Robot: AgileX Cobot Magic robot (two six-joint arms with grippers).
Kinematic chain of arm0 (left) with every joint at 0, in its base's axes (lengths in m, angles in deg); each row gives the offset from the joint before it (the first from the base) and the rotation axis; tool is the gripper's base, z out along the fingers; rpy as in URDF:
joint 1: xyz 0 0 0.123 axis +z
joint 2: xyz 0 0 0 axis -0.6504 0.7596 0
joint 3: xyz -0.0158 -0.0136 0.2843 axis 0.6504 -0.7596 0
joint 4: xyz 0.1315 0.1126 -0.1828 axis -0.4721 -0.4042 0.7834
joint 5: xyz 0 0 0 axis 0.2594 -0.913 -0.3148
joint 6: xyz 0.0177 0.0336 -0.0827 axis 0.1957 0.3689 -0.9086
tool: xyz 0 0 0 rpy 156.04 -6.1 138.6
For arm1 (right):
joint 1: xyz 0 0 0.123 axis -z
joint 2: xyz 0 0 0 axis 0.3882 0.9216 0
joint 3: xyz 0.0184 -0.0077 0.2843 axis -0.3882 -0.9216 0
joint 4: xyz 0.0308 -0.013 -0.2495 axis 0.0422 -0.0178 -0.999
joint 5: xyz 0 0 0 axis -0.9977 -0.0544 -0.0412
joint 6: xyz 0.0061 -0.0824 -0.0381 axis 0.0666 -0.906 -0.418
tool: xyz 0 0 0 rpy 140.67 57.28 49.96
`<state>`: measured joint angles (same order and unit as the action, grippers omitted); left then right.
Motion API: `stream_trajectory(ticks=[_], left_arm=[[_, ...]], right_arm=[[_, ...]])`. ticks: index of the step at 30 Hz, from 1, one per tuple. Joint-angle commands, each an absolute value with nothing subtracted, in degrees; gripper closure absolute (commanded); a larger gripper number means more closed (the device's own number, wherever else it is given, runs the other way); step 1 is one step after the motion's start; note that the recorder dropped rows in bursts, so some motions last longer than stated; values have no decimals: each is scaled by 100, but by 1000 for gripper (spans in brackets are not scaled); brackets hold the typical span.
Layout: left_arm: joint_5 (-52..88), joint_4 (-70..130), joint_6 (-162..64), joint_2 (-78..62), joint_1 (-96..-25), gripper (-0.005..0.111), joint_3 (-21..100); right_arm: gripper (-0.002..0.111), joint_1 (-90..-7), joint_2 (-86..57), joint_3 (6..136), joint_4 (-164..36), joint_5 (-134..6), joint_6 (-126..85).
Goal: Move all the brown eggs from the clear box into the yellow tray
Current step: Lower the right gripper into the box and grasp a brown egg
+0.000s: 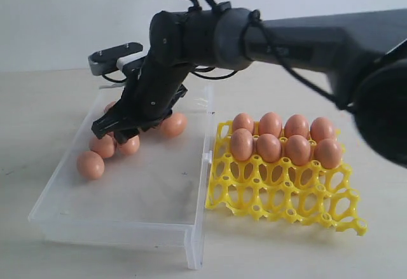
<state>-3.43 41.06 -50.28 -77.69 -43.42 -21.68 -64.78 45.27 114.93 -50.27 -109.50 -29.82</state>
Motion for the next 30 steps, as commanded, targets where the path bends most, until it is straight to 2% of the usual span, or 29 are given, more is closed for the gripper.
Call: stream_trajectory(ticks=[1, 9, 30], left_arm=[[-321, 4120, -5016, -7802, -4336, 107, -2145], [-321, 4120, -5016, -7802, -4336, 107, -2145], [-321, 4120, -5016, -7802, -4336, 107, -2145]], right_arm=[[58, -6480, 5355, 12726, -5285, -11900, -2674], [58, -6441, 6051, 13989, -5250, -12317, -2128], [58, -6417, 6432, 14094, -5265, -12077, -1888]])
